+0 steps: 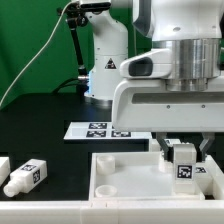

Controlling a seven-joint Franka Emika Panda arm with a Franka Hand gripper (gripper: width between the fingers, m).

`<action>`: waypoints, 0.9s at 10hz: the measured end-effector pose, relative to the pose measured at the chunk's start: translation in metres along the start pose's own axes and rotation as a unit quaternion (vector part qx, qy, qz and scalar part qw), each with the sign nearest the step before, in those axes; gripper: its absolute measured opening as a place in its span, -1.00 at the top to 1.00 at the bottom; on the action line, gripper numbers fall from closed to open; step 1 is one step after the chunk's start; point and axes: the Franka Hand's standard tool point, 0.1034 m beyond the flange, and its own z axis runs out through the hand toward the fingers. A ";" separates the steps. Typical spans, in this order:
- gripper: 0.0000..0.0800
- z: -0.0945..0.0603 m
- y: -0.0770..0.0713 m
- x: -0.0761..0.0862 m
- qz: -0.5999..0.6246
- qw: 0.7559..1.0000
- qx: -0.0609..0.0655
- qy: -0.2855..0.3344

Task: Assemble one leg

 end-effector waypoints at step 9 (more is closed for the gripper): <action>-0.22 0.000 0.002 0.000 0.289 0.957 0.005 -0.006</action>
Offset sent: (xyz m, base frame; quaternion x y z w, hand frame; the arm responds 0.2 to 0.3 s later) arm -0.0012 0.0083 -0.0138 0.0115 -0.0220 0.2964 0.9547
